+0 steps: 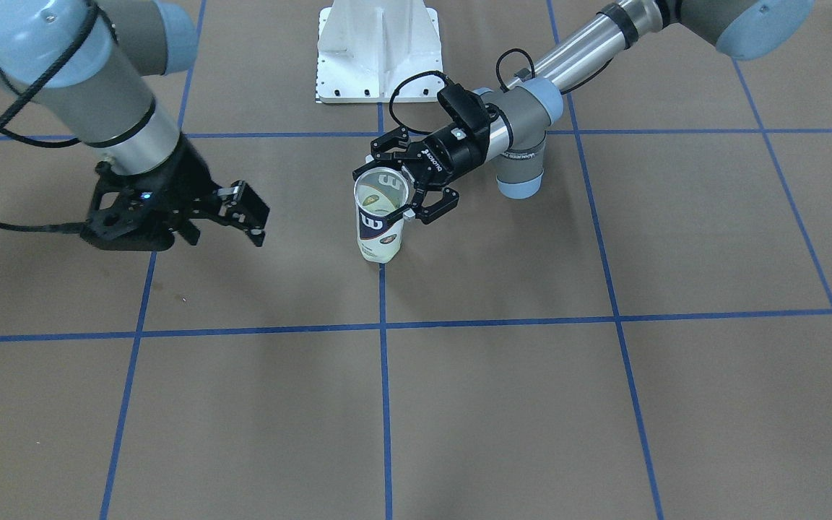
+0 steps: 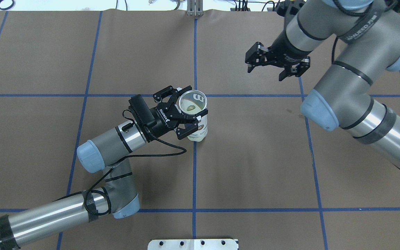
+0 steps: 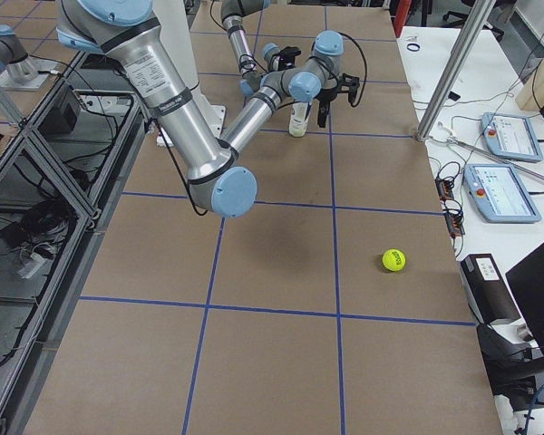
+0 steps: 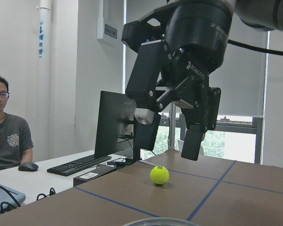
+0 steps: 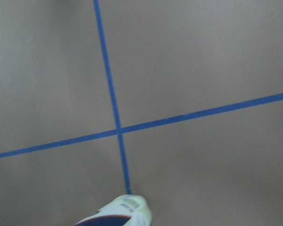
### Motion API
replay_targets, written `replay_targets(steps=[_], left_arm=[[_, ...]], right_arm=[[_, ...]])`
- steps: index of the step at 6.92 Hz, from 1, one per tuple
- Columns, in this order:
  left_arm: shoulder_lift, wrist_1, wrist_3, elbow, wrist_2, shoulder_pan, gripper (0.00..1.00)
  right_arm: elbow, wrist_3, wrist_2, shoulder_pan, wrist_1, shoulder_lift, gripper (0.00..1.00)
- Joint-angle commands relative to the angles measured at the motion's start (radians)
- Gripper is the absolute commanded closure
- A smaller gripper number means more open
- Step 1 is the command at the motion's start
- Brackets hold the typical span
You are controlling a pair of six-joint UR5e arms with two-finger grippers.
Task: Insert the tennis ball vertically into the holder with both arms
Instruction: 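Move the right gripper away toward the farther tennis ball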
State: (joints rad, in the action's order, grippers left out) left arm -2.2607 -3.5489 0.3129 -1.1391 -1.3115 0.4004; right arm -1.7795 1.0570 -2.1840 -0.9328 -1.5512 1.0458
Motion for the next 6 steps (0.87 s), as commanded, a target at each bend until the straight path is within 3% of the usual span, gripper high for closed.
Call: replay_targets(steps=[1,3,5,6], left_arm=[[0.003,-0.001,0.0,-0.001,0.0,0.0,0.11],[0.007,-0.002,0.0,0.001,0.0,0.0,0.11],[0.007,-0.002,0.0,0.001,0.0,0.0,0.11],[0.007,-0.004,0.0,-0.001,0.0,0.0,0.11]], right_arm=[[0.143,-0.28,-0.003,-0.134,0.011,0.089,0.0],[0.355,-0.42,0.0,-0.226,0.045,0.074,0.01],[0.573,-0.423,0.022,-0.268,0.198,0.042,0.01],[0.606,-0.423,0.091,-0.271,0.209,0.03,0.01]])
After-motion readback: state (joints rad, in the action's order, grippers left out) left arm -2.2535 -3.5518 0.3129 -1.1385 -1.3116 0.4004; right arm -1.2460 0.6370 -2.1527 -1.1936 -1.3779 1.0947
